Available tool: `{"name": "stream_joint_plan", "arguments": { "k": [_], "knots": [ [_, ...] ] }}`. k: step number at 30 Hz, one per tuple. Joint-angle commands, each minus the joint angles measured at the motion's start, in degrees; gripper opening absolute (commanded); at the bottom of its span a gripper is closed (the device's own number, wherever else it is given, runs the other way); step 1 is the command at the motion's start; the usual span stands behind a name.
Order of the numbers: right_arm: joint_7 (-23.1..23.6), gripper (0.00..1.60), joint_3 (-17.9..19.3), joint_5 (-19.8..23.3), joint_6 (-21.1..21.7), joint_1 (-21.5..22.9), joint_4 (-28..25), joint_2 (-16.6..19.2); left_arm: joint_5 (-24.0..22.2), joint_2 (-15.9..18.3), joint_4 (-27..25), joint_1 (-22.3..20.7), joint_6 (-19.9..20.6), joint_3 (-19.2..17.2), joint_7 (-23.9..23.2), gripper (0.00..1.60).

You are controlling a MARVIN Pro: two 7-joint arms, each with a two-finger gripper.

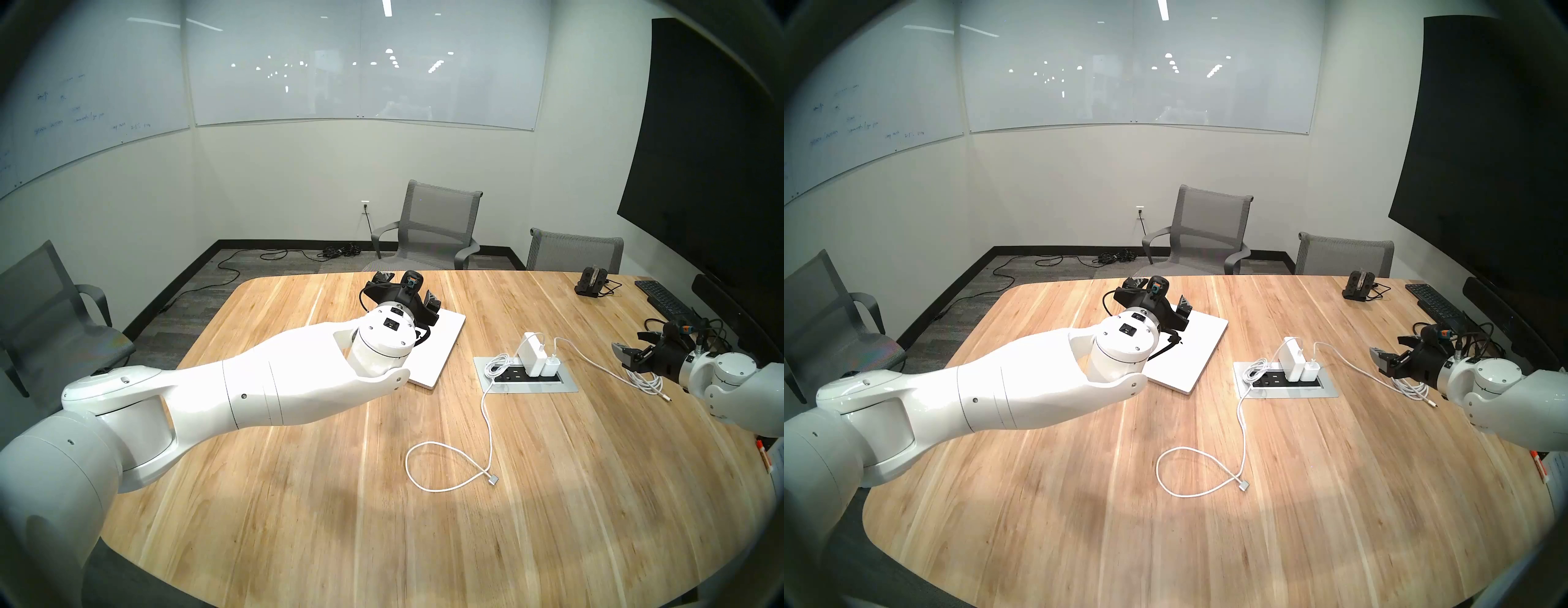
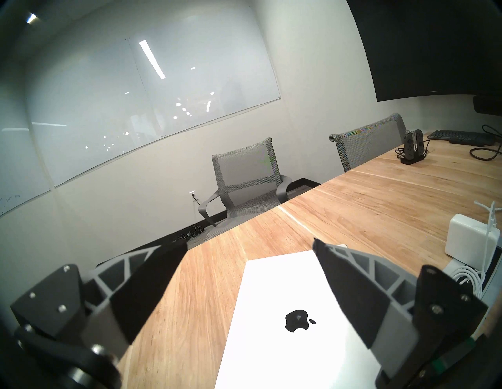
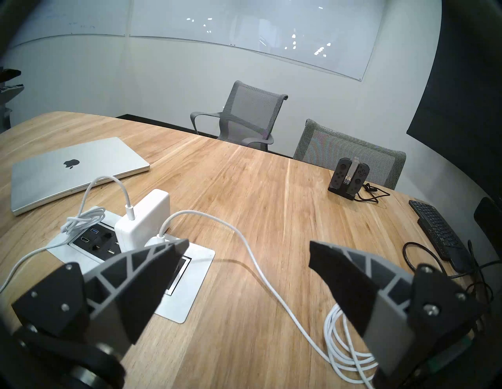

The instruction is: Plug the charging cable into the port of a MacBook

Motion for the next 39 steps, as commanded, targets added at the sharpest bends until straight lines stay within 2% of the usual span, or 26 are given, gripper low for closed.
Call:
{"name": "stream_joint_plan", "arguments": {
  "k": [1,10,19,28,34,39],
  "knots": [
    [0.1,1.60,0.4,0.0,-0.2,0.6,-0.1,-0.2,0.1,0.3,-0.3,-0.9,-0.3,-0.7,-0.3,1.60],
    [0.1,1.60,0.4,0.0,-0.2,0.5,-0.1,-0.2,1.1,2.7,-2.0,-1.2,-0.1,-0.2,-1.4,1.60],
    [0.1,1.60,0.4,0.0,-0.2,0.5,-0.1,-0.2,1.6,8.5,-8.1,0.0,0.2,0.1,-1.0,1.60],
    [0.1,1.60,0.5,0.0,-0.2,0.5,-0.1,-0.2,1.7,15.8,-15.8,1.9,1.1,0.6,1.2,1.60],
    [0.1,1.60,0.5,0.0,-0.2,0.5,-0.1,-0.2,1.7,19.4,-17.3,3.2,-0.2,0.6,0.6,1.60],
    [0.1,1.60,0.5,0.0,-0.2,0.5,-0.1,-0.2,2.1,22.3,-16.4,3.2,-2.1,0.7,-2.3,1.60]
  ]
}}
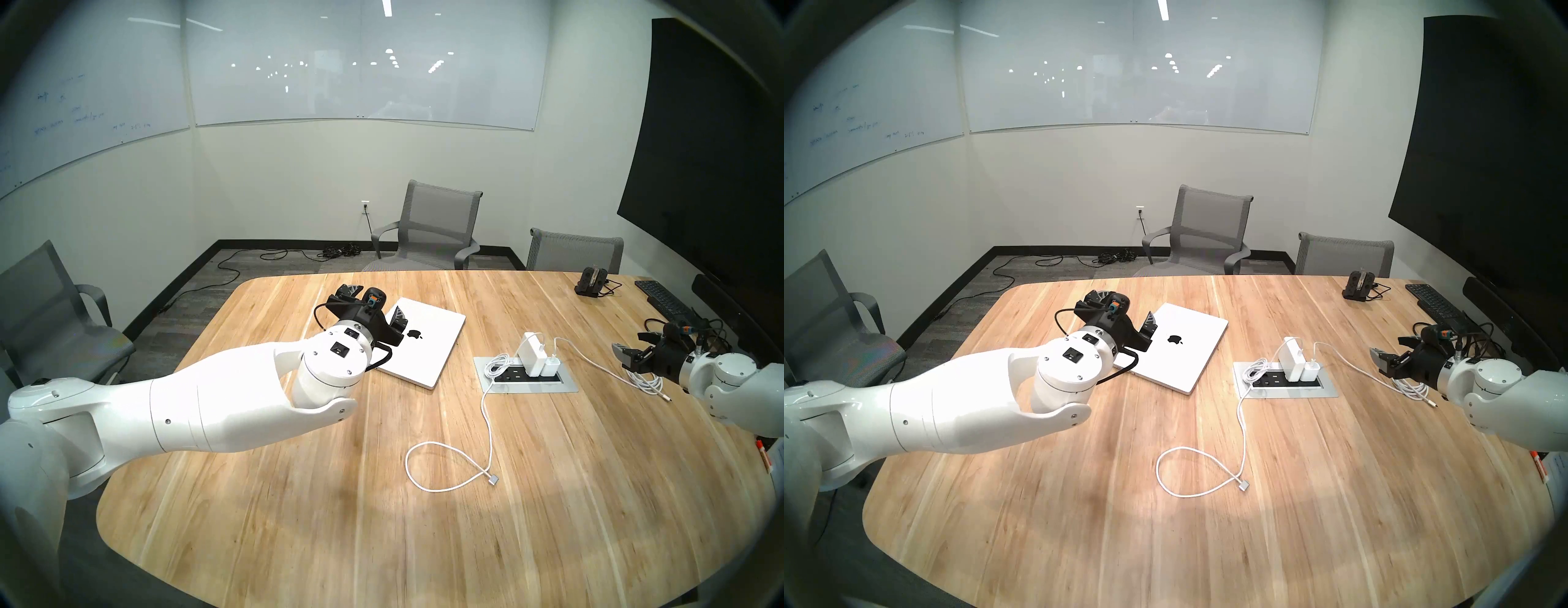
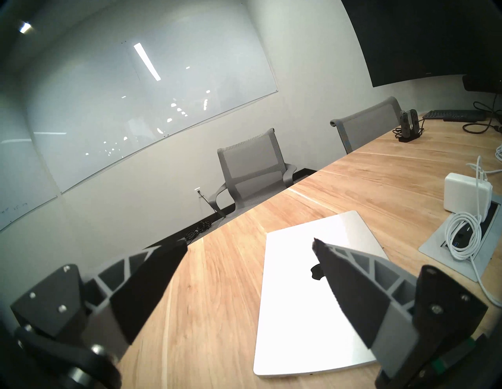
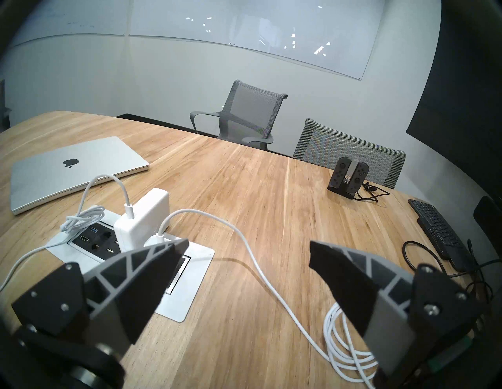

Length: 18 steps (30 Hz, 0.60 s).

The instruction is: Plug the charging cable into the port of a MacBook

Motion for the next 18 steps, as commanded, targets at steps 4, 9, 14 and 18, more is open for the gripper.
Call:
{"name": "stream_joint_plan", "arguments": {
  "k": [4,9,14,18],
  "knots": [
    [0.1,1.60,0.5,-0.1,-0.2,0.6,-0.1,-0.2,0.7,7.3,0.2,-0.9,-4.1,-0.8,-6.4,1.60],
    [0.1,1.60,0.5,-0.1,-0.2,0.6,-0.1,-0.2,1.5,9.2,0.7,-1.5,-6.0,-0.8,-10.9,1.60],
    [0.2,1.60,0.5,-0.1,-0.2,0.6,-0.1,-0.2,2.5,10.5,1.0,-1.6,-8.0,-0.7,-14.8,1.60],
    [0.2,1.60,0.5,-0.1,-0.2,0.6,-0.1,-0.2,3.2,12.3,-1.0,-1.1,-9.0,-0.3,-16.9,1.60]
  ]
}}
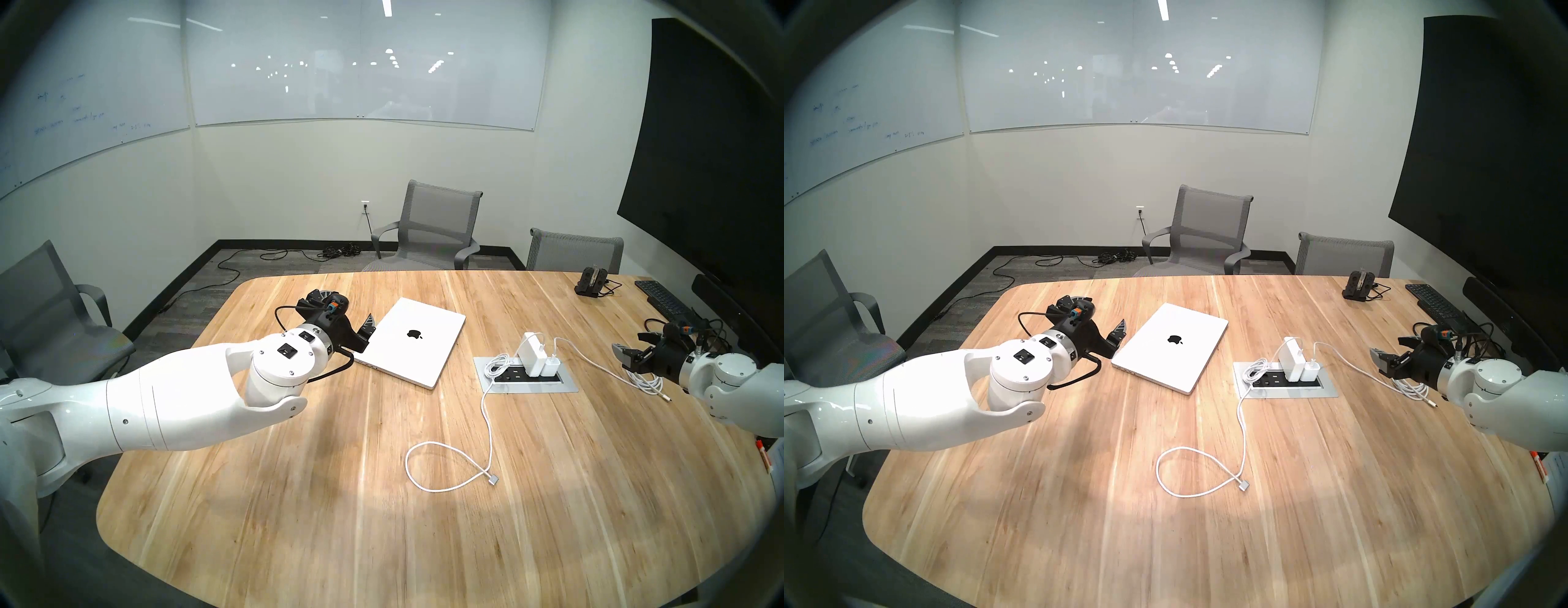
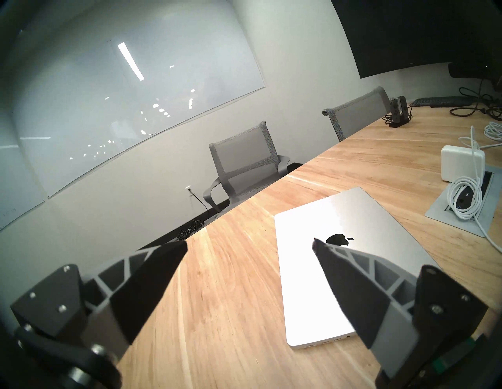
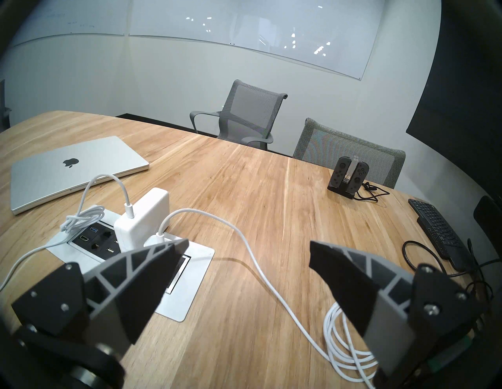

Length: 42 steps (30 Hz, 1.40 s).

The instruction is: Plug the charging cable into the port of a MacBook

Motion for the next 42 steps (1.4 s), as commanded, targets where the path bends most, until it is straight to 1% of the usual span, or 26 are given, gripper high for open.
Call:
{"name": "stream_joint_plan", "arguments": {
  "k": [1,8,15,20,24,25,26,33,34,37,42],
  "knots": [
    [0.2,1.60,0.5,-0.1,-0.2,0.6,-0.1,-0.2,1.9,3.6,-2.7,-0.9,-2.5,-0.2,-3.3,1.60],
    [0.2,1.60,0.5,-0.1,-0.2,0.6,-0.1,-0.2,4.3,6.7,-5.9,-0.5,-3.8,0.9,-5.9,1.60],
    [0.2,1.60,0.5,-0.1,-0.2,0.6,-0.1,-0.2,5.8,10.1,-6.7,0.5,-6.3,1.7,-7.2,1.60],
    [0.2,1.60,0.5,-0.1,-0.2,0.6,-0.1,-0.2,6.5,12.4,-7.1,1.6,-9.0,2.2,-7.8,1.60],
    [0.2,1.60,0.5,-0.1,-0.2,0.6,-0.1,-0.2,6.8,13.6,-6.9,2.7,-11.7,2.9,-8.9,1.60],
    [0.2,1.60,0.5,-0.1,-0.2,0.6,-0.1,-0.2,7.8,13.8,-6.7,2.9,-12.0,3.3,-9.2,1.60],
    [0.2,1.60,0.5,-0.1,-0.2,0.6,-0.1,-0.2,7.9,13.9,-6.5,3.2,-12.8,3.5,-9.4,1.60],
    [0.2,1.60,0.5,-0.1,-0.2,0.6,-0.1,-0.2,9.5,14.1,-4.0,4.3,-16.6,4.3,-10.5,1.60],
    [0.2,1.60,0.5,-0.1,-0.2,0.6,-0.1,-0.2,9.9,14.4,-3.6,4.2,-17.4,4.5,-11.8,1.60],
    [0.2,1.60,0.5,-0.1,-0.2,0.6,-0.1,-0.2,11.1,15.6,-2.9,3.7,-18.4,4.6,-13.9,1.60],
    [0.2,1.60,0.5,-0.1,-0.2,0.6,-0.1,-0.2,11.0,18.1,-2.0,2.4,-20.3,3.8,-18.7,1.60]
  ]
}}
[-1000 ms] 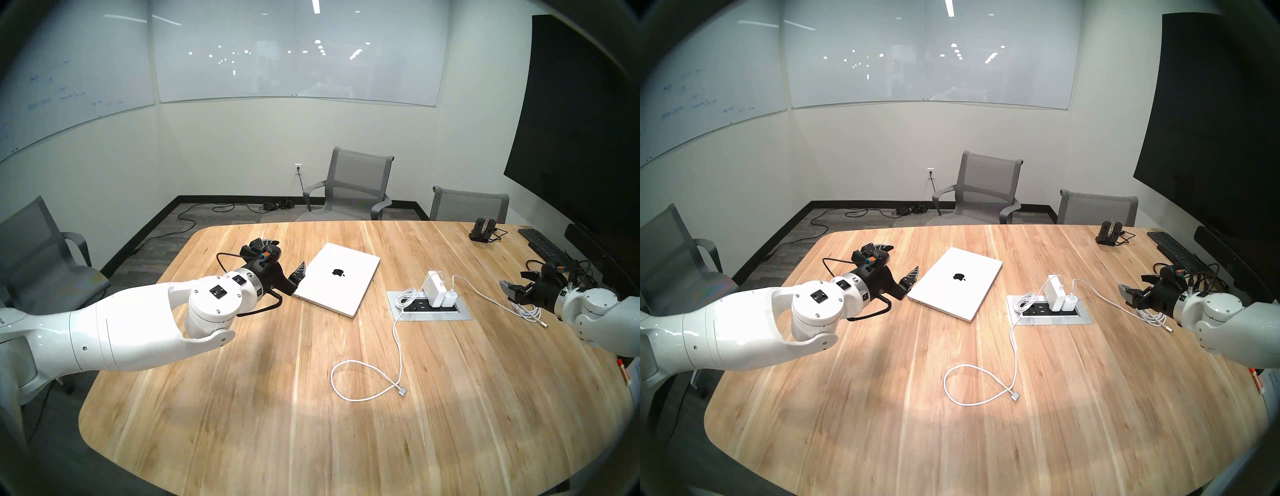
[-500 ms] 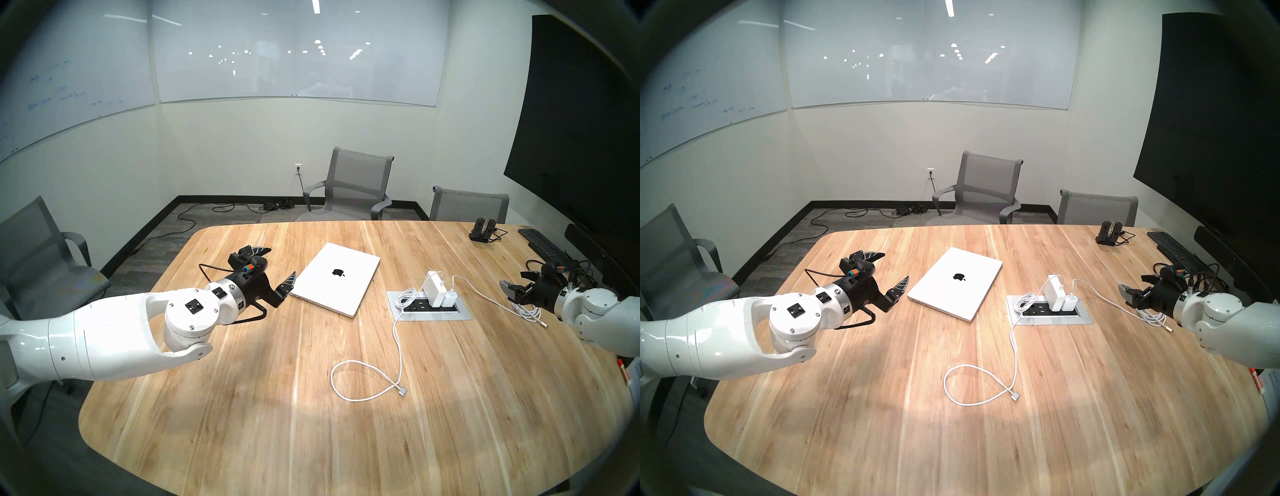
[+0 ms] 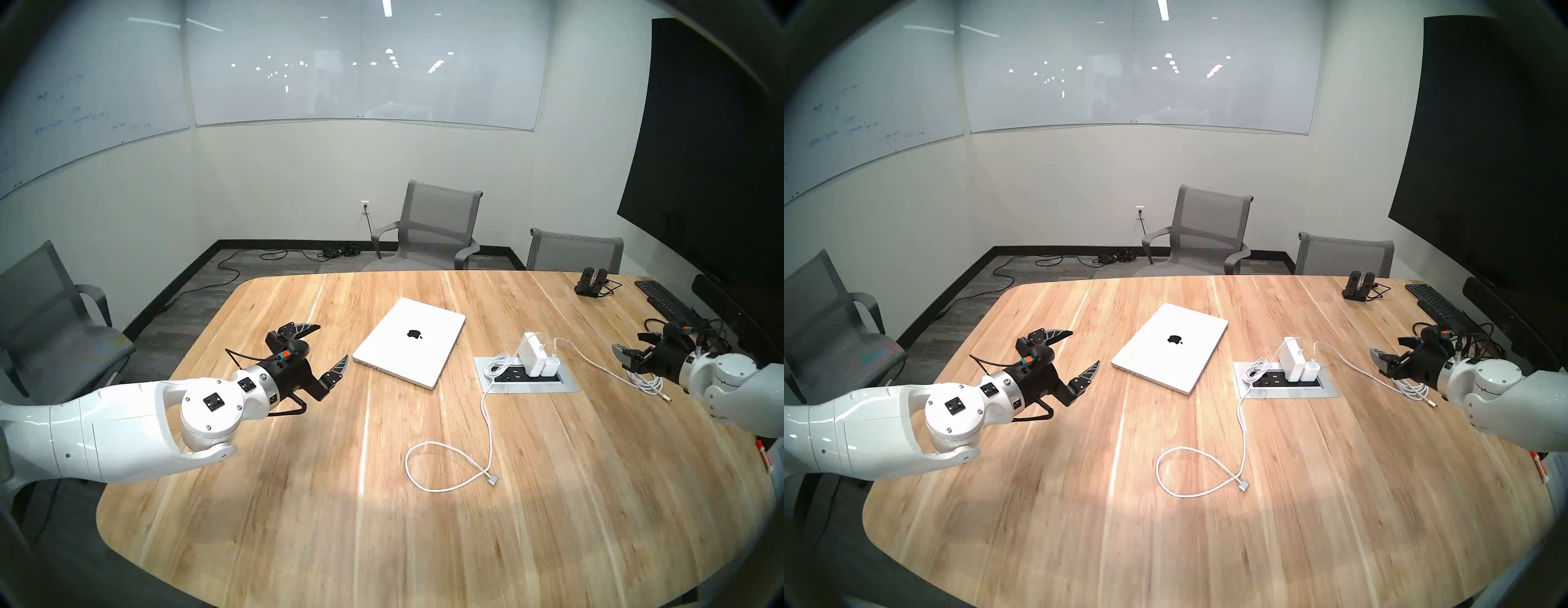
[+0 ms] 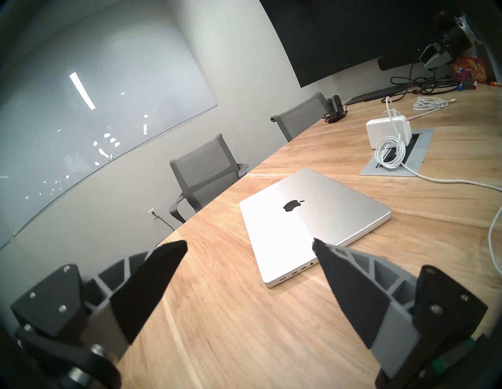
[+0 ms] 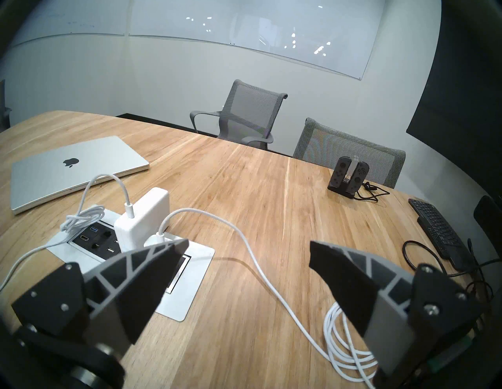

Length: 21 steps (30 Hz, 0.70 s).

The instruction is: Plug the charging cable into the port of a MacBook

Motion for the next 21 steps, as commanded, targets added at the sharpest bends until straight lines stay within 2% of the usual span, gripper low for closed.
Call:
{"name": "stream_joint_plan", "arguments": {
  "k": [1,11,16,21],
  "knots": [
    [0.1,1.60,0.5,-0.1,-0.2,0.6,-0.1,-0.1,0.4,3.5,0.7,-2.5,-3.2,-1.6,-4.9,1.60],
    [0.1,1.60,0.5,-0.1,-0.2,0.6,-0.1,-0.2,-1.8,5.7,5.2,-4.9,-7.0,-4.0,-14.3,1.60],
    [0.1,1.60,0.5,-0.1,-0.2,0.6,-0.1,-0.2,-4.7,5.7,9.9,-5.3,-10.9,-4.7,-20.5,1.60],
    [0.1,1.60,0.5,0.0,-0.2,0.6,-0.1,-0.2,-3.6,5.6,15.8,-5.5,-14.2,-4.5,-26.1,1.60]
  ]
}}
